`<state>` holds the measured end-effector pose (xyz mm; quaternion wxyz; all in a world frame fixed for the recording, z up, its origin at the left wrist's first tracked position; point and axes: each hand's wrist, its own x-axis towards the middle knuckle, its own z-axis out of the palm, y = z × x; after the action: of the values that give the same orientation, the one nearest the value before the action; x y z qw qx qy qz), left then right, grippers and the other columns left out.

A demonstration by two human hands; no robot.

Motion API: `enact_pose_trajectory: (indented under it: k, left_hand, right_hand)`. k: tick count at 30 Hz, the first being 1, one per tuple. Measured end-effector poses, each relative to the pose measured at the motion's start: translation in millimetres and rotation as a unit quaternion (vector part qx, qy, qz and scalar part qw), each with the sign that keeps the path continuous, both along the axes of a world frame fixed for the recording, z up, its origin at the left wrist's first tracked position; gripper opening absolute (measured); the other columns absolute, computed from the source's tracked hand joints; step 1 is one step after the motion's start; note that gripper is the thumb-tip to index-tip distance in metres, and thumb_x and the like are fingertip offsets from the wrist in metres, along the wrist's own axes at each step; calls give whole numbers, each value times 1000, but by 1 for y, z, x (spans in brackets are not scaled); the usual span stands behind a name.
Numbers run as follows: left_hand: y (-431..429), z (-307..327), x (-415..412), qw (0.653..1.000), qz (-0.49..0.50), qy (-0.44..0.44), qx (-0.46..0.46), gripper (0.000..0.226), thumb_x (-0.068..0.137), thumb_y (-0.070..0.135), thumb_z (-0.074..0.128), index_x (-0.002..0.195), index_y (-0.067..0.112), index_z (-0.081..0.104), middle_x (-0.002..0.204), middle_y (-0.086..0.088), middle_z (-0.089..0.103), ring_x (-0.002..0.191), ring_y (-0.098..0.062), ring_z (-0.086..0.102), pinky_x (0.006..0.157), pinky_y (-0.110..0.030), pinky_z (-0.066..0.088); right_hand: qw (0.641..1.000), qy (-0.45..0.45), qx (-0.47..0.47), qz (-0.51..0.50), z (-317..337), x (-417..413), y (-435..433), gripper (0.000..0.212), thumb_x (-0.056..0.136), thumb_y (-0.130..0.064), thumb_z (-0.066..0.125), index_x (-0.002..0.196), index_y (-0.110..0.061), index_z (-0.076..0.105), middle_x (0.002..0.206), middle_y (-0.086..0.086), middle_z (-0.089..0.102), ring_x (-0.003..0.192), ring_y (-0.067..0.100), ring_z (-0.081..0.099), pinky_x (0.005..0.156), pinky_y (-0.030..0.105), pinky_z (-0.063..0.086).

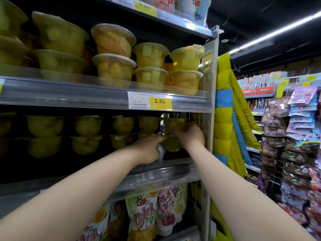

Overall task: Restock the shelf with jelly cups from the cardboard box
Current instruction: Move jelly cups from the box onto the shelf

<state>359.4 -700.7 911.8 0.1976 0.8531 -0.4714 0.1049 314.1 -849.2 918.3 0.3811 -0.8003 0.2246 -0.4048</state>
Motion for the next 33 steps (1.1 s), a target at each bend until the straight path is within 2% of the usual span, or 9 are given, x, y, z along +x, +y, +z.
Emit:
enact_pose_trajectory:
  k: [4,7,9,11,19,22,25,30,33]
  left_hand:
    - [2,1,-1,1000,1,-3,-6,64,92,0,44,149,24,28,156,-1,26,142,-15,26,98,-12,23]
    - [2,2,1,1000,4,-15,5,65,93,1,42,151,24,23,159,1,19,145,-13,19,103,-12,19]
    - [-1,3,3,999,11,-23,26,65,94,2,40,153,22,19,161,3,12,146,-12,13,107,-12,14]
    - [-4,4,3,998,15,-22,53,65,95,2,39,154,20,16,161,2,9,147,-13,11,110,-14,12]
    - [-18,11,1,994,26,-52,95,61,96,5,40,152,18,21,161,-1,14,146,-15,15,112,-19,16]
    - [-18,12,1,993,53,-72,79,58,96,12,44,151,16,26,159,-3,20,145,-19,21,112,-23,22]
    - [-15,10,4,979,136,-126,85,54,95,23,45,147,19,32,155,-3,26,141,-26,27,110,-37,31]
    - [-15,11,8,965,166,-157,126,47,94,23,44,141,20,41,147,-6,39,131,-30,41,102,-40,41]
    - [-12,8,11,959,165,-170,158,42,92,15,45,134,16,48,144,-6,40,128,-31,43,99,-39,43]
  right_hand:
    - [997,54,-52,16,-3,-11,3,57,90,-44,60,134,-11,46,127,10,59,113,29,57,79,29,44]
    - [979,76,-187,29,-21,-31,7,46,95,-31,52,135,-10,44,127,12,56,113,30,55,81,29,45]
    - [949,121,-287,43,-34,-39,10,48,98,-27,44,143,-12,39,146,12,41,129,31,44,95,32,41]
    - [929,165,-329,44,-40,-41,12,53,101,-29,36,151,-17,28,159,5,21,140,29,30,106,34,33]
    - [924,245,-292,41,-28,-30,4,59,101,-42,27,153,-17,17,162,4,5,144,30,20,112,38,26]
    - [920,269,-282,38,-20,-21,-1,59,100,-42,27,153,-16,19,160,6,13,140,31,26,110,41,31]
    - [928,278,-244,42,-16,-14,-4,58,99,-41,28,151,-16,23,156,7,24,136,33,33,107,42,36]
    - [925,253,-276,64,-24,-19,-1,58,101,-41,27,152,-16,18,160,9,14,140,33,27,108,40,33]
    - [921,294,-237,93,-26,-13,-1,50,101,-41,21,136,-10,40,143,19,42,115,33,47,90,35,42]
